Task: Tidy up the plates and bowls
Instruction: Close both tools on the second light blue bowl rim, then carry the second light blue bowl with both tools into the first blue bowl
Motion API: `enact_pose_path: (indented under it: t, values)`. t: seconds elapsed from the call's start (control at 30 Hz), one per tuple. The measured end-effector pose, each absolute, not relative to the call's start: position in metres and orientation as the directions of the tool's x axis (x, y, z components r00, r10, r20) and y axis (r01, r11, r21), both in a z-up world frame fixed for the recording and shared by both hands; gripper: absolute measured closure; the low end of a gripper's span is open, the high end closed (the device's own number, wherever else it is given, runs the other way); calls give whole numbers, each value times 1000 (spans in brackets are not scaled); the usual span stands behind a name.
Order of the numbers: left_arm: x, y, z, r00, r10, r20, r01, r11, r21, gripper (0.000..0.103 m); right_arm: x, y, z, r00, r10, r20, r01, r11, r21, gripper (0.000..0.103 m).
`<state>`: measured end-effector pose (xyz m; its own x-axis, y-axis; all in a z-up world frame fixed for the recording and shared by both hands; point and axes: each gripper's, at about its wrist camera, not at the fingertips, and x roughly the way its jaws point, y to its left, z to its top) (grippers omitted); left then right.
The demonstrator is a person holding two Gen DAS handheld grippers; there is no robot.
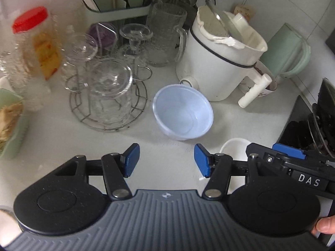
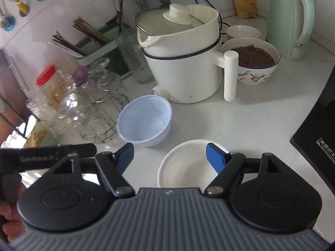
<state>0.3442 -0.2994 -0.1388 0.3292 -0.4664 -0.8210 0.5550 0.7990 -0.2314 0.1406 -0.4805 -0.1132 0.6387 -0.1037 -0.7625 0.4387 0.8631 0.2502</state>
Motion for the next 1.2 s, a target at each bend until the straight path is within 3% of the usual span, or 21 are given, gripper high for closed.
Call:
enact_pose_path:
  t: [0.2, 0.4, 0.47, 0.63, 0.9, 1.07, 1.2]
  values:
    - [367, -322, -171, 304, -466, -831, 521, 811, -265, 40, 169, -494, -135, 625, -74, -777, 426, 867, 260, 27]
    - [383, -334, -190, 299, -451, -841, 507, 822, -260, 40, 190, -504, -149, 599, -34, -800, 408, 873, 268, 42]
    - [388, -338, -195, 289, -456, -842, 496, 823, -275, 40, 197, -507, -154, 597, -21, -802, 401, 874, 275, 52]
    - [398, -343, -199, 292, -471, -832, 479, 825, -299, 42, 209, -511, -161, 597, -18, -802, 401, 873, 279, 67]
    - [409, -349, -207, 268, -481, -835, 467, 823, -324, 57, 226, -515, -176, 580, -12, -815, 408, 870, 278, 74]
    - [411, -353, -211, 269, -476, -837, 481, 820, -311, 73, 234, -516, -186, 565, -8, -825, 418, 865, 278, 79]
    - [415, -353, -213, 240, -481, -843, 484, 812, -325, 78, 242, -522, -193, 548, 33, -836, 445, 835, 324, 85]
